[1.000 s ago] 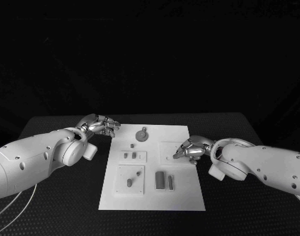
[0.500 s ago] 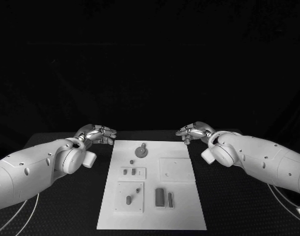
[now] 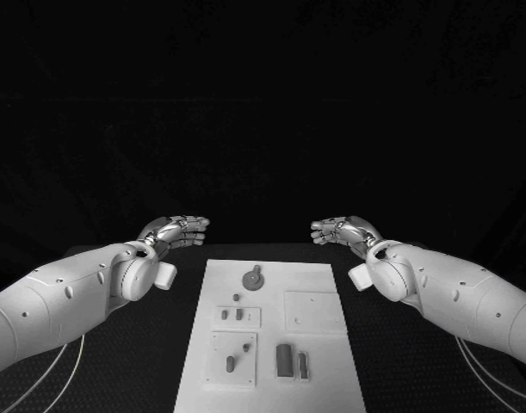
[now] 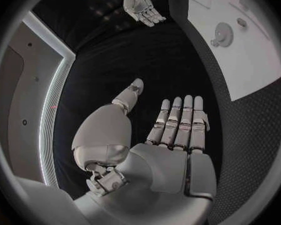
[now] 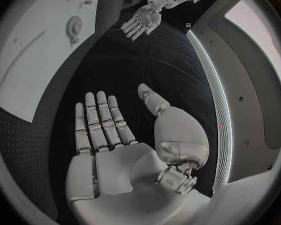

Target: Assemble the parts on the task board

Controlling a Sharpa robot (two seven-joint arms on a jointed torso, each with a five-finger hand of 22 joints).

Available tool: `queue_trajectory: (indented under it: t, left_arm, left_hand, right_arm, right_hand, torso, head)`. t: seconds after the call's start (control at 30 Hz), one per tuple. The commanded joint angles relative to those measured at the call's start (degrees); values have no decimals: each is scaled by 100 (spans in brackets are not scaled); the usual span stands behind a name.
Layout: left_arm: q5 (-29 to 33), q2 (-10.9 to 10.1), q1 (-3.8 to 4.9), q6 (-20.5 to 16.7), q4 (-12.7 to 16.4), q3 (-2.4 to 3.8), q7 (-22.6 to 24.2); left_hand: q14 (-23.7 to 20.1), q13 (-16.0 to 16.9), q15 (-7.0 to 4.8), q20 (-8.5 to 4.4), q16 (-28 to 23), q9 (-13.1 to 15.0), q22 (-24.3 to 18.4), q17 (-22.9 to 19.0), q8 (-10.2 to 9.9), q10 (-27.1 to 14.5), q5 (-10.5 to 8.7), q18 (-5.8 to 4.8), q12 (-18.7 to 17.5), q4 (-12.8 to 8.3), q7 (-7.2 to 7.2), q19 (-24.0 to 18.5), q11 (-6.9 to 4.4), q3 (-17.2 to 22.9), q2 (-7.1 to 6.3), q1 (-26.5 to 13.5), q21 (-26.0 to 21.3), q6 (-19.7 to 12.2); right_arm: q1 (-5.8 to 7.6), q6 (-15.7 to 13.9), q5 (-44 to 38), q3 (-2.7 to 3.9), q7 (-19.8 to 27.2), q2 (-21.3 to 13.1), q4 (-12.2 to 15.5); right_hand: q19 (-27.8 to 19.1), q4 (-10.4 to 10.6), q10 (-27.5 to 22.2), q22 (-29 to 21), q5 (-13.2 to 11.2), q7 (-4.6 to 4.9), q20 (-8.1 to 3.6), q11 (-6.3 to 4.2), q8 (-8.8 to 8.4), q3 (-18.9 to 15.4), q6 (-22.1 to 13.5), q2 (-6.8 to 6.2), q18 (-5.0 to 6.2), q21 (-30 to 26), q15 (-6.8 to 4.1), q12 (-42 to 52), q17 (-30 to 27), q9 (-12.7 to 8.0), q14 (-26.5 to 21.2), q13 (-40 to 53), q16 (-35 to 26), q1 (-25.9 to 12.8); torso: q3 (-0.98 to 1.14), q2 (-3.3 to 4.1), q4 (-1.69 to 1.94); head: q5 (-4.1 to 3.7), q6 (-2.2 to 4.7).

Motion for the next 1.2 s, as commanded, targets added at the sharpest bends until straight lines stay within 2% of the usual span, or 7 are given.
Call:
queue_trajectory:
  t: [0.03,0.23,0.27,0.37,0.4,0.8,1.2]
  left_arm:
    - [152,24,6,211,1,6,230]
    - [84,105,-2,338,11,4,262]
    - [59,88,-7,91,-16,0,81]
    - [75,58,-34,0,80,14,117]
    - [83,41,-48,-49,133,22,137]
    - [350,-466,-500,-1568,1739,261,746]
    - [661,-1057,-1028,-3339,3614,539,1456]
  left_hand:
    - [-147,-68,6,100,-73,47,-136,-14,7,-131,-23,-87,7,13,-19,-233,-23,-141,-8,-82,-8,-85]
    - [-167,-107,40,99,-71,111,-226,9,72,-122,-23,-87,41,20,60,-226,-5,-196,66,-91,18,-89]
    - [-3364,-815,-887,-642,-2184,-2336,-5220,-1916,-1491,-4331,-304,-87,-366,1643,-496,-3300,-699,-2366,412,-5216,-355,-3308]
    - [-3364,-815,-887,-642,-2184,-2336,-5220,-1916,-1491,-4331,-304,-87,-366,1643,-496,-3300,-699,-2366,412,-5216,-355,-3308]
    - [-3364,-815,-887,-642,-2184,-2336,-5220,-1916,-1491,-4331,-304,-87,-366,1643,-496,-3300,-699,-2366,412,-5216,-355,-3308]
    - [-3364,-815,-887,-642,-2184,-2336,-5220,-1916,-1491,-4331,-304,-87,-366,1643,-496,-3300,-699,-2366,412,-5216,-355,-3308]
    - [-3364,-815,-887,-642,-2184,-2336,-5220,-1916,-1491,-4331,-304,-87,-366,1643,-496,-3300,-699,-2366,412,-5216,-355,-3308]
  right_arm:
    - [-4,165,223,11,340,-9,59]
    - [-30,187,218,12,353,50,-86]
    - [-7,56,122,10,156,27,-42]
    - [-19,-32,165,4,180,-6,54]
    - [-25,-79,189,1,193,-23,107]
    - [-212,-1541,910,-95,586,-569,1713]
    - [-451,-3398,1827,-216,1086,-1263,3755]
  right_hand:
    - [-3,-18,88,-3,3,21,24,21,34,-119,-62,3,75,-47,9,-86,-44,-41,48,-107,-63,-78]
    - [101,16,202,-9,10,164,21,149,64,-208,-103,6,127,-108,84,-205,-97,-122,146,-273,-130,-88]
    - [-1987,1553,-4779,-1960,-532,-1044,-1177,-940,-1047,-3137,-4221,247,-442,-1852,-1082,-1769,-2058,-3266,-3888,-1121,-2654,-4550]
    - [-1987,1553,-4779,-2452,-532,-1044,-1177,-940,-1047,-3137,-4221,247,-442,-1852,-1082,-1769,-2058,-3266,-3888,-1121,-2654,-4550]
    - [-1987,1553,-4779,-6527,-532,-1044,-1177,-940,-1047,-3137,-4221,247,-442,-1852,-1082,-1769,-2058,-3266,-3888,-1121,-2654,-4550]
    - [-1987,1553,-4779,-6527,-532,-1044,-1177,-940,-1047,-3137,-4221,247,-442,-1852,-1082,-1769,-2058,-3266,-3888,-1121,-2654,-4550]
    - [-1987,1553,-4779,-6527,-532,-1044,-1177,-940,-1047,-3137,-4221,247,-442,-1852,-1082,-1769,-2058,-3266,-3888,-1121,-2654,-4550]
  torso:
    - [17,-11,12]
    - [45,-13,34]
    - [29,-10,10]
    - [40,-58,12]
    - [46,-84,13]
    - [169,-645,31]
    - [181,-699,33]
  head:
    - [-2,4]
    - [1,6]
    - [7,9]
    - [17,-12]
    - [23,-23]
    - [147,-265]
    - [159,-288]
